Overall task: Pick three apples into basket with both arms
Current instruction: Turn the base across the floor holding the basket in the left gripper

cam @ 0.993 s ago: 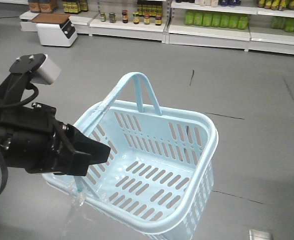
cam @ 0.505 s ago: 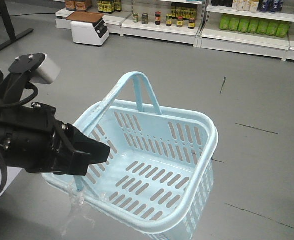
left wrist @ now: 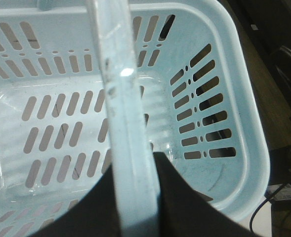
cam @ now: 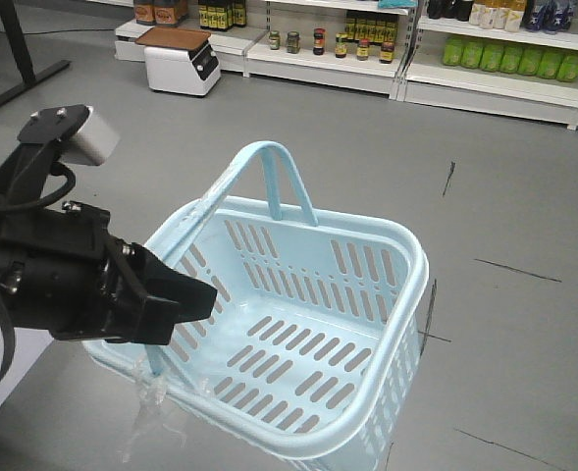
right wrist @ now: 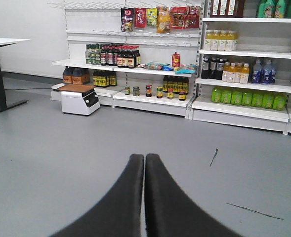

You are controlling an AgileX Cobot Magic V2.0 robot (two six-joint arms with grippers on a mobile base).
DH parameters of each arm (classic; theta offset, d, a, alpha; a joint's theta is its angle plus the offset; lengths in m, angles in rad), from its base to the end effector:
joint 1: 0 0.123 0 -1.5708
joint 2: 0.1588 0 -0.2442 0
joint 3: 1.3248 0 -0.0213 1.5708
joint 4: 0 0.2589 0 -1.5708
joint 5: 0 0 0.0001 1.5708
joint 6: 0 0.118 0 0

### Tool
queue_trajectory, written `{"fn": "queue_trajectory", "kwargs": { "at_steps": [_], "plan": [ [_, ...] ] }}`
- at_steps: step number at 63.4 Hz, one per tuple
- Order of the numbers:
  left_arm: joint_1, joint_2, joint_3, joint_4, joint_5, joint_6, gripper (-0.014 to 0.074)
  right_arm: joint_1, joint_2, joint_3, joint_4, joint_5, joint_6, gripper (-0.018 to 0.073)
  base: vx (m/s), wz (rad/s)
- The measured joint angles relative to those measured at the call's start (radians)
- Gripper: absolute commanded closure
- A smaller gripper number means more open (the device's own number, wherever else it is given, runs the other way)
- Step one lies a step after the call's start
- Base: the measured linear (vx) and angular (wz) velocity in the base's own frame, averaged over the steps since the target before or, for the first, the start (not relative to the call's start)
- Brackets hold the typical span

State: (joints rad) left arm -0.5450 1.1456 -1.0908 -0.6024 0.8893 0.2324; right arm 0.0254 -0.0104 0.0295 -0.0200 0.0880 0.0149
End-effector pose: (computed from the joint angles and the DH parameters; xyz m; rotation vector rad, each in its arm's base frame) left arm 0.2043 -0.1846 0.3151 0.6725 2.3095 -0.8814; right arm 0.1333 0.0032 0.1955 -0.0228 1.5905 0.0145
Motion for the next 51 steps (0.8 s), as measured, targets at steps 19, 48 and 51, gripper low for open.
{"fn": "queue_trajectory", "kwargs": {
  "at_steps": [19,48,51],
  "plan": [
    [0.0,0.0,0.0,0.0,0.0,0.0,0.0604,0.0,0.0,0.0,0.0,0.0,0.0,0.0564,0.22,-0.13],
    [0.0,0.0,0.0,0.0,0.0,0.0,0.0604,0.0,0.0,0.0,0.0,0.0,0.0,0.0564,0.26,-0.26],
    [0.0,0.0,0.0,0.0,0.0,0.0,0.0604,0.0,0.0,0.0,0.0,0.0,0.0,0.0564,0.27,-0.27]
  ]
}}
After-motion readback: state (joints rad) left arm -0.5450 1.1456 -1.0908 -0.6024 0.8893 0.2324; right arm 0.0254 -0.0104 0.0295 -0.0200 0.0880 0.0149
